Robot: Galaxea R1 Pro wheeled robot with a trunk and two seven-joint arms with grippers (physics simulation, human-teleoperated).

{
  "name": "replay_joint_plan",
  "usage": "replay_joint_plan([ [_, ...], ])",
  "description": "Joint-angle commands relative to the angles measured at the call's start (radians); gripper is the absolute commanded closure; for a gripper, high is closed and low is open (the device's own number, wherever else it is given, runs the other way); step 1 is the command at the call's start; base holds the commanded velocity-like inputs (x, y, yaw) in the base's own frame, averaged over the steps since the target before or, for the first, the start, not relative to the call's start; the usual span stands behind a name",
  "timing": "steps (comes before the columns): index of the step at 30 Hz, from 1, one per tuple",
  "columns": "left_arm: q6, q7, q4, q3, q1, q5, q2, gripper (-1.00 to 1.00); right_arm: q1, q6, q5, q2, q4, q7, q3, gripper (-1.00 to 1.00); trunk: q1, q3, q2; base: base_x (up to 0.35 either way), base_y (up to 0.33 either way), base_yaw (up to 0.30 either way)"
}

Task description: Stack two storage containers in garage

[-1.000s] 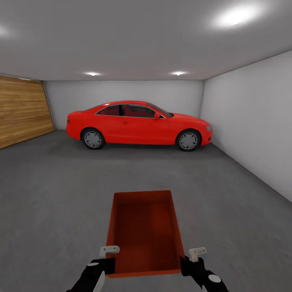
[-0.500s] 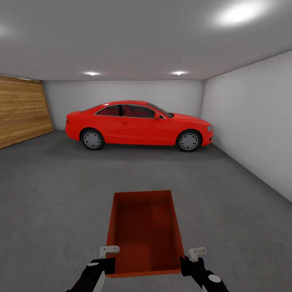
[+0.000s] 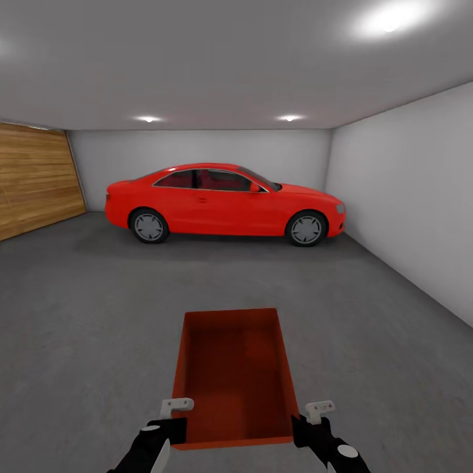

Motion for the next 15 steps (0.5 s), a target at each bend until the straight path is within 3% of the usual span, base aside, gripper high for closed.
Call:
replay_joint_plan([
  [1, 0.009, 0.02, 0.0, 0.013, 0.0, -0.02, 0.05, 1.0, 0.0, -0.012, 0.003, -0.002, -0.004, 0.017, 0.015, 1.0, 0.001, 0.0, -0.001, 0.115, 0.0, 0.0],
  [15, 0.008, 0.02, 0.0, 0.013, 0.0, -0.02, 0.05, 1.0, 0.0, -0.012, 0.003, -0.002, -0.004, 0.017, 0.015, 1.0, 0.001, 0.0, -0.001, 0.01, 0.0, 0.0],
])
